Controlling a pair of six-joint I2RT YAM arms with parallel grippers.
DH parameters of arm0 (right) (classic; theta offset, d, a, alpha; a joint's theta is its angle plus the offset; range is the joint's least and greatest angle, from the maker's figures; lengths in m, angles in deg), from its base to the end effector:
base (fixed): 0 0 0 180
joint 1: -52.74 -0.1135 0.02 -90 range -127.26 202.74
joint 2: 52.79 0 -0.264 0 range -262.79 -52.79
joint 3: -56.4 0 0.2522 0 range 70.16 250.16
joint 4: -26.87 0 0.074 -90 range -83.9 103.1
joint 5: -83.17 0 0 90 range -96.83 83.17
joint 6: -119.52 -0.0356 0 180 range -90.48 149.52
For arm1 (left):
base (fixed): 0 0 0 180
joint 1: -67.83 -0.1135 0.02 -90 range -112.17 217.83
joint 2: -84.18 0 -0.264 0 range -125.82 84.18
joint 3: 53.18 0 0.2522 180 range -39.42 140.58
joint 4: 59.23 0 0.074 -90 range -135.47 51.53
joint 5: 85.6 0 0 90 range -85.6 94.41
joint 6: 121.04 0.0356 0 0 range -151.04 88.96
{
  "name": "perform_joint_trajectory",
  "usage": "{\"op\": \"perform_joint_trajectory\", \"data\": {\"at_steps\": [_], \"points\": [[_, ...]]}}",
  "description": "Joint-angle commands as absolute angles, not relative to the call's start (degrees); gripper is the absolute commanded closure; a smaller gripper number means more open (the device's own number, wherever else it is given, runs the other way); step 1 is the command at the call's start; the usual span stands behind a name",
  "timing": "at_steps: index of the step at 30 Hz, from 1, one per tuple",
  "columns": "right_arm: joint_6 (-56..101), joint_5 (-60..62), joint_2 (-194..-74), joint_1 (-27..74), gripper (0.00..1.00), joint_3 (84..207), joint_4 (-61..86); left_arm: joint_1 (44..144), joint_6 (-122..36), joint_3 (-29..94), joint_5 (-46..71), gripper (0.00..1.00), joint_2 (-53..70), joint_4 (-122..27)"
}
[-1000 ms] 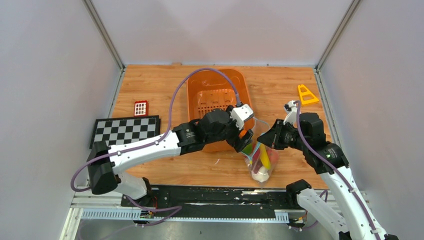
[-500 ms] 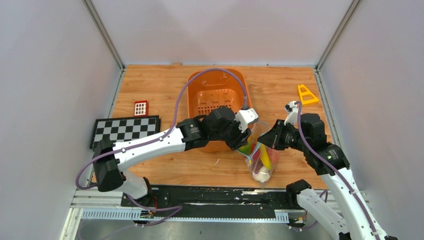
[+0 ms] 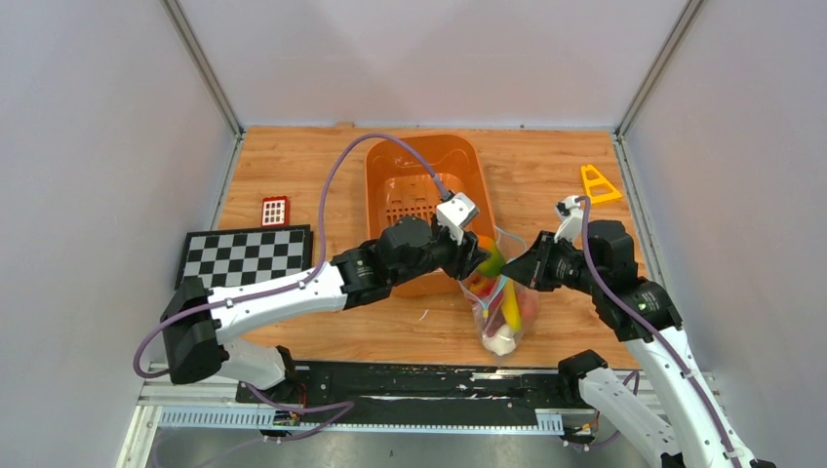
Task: Place the food in the zip-top bag and seal the zipper
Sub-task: Place the fake fruit in the zipper food storage bag.
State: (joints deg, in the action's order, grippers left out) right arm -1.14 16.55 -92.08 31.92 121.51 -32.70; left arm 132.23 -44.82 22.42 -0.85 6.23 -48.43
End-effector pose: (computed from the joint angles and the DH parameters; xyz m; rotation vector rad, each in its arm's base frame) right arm 0.1178 0.0599 0.3313 -0.0549 2.2629 0.9416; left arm 0.1427 -0.2903 0.3364 0.7454 1.7370 -0.8776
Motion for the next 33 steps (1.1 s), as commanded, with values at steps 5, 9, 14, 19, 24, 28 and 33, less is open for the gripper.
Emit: {"op": "perform_joint_trajectory", "data": {"at_steps": [5, 9, 14, 19, 24, 28, 33], "points": [[-6.17, 20.64, -90.07, 31.78, 1.0, 121.04, -23.5, 133.39, -51.58, 18.29, -10.94, 0.76, 0.58, -68.02], [-9.93, 20.07, -88.21, 31.78, 1.0, 118.89, -20.04, 134.68, -51.2, 17.19, -11.29, 0.62, -0.71, -71.2], [-11.55, 16.59, -86.49, 31.75, 1.0, 116.73, -19.45, 134.71, -49.39, 19.43, -2.94, 0.36, -2.47, -67.87], [-9.63, 12.93, -85.18, 31.78, 1.0, 116.57, -21.44, 134.08, -48.18, 20.96, 1.38, 0.15, -1.16, -62.39], [-5.25, 11.12, -83.86, 31.74, 1.0, 116.26, -22.52, 130.06, -49.7, 21.16, 6.77, 0.08, 3.81, -58.09], [-0.01, 12.12, -83.45, 31.74, 1.0, 116.45, -23.06, 128.4, -46.89, 21.23, 4.63, 0.06, 9.34, -53.41], [7.85, 10.54, -80.01, 31.78, 1.0, 116.68, -23.5, 124.67, -43.08, 24.61, -1.04, 0.0, 12.56, -41.93]]}}
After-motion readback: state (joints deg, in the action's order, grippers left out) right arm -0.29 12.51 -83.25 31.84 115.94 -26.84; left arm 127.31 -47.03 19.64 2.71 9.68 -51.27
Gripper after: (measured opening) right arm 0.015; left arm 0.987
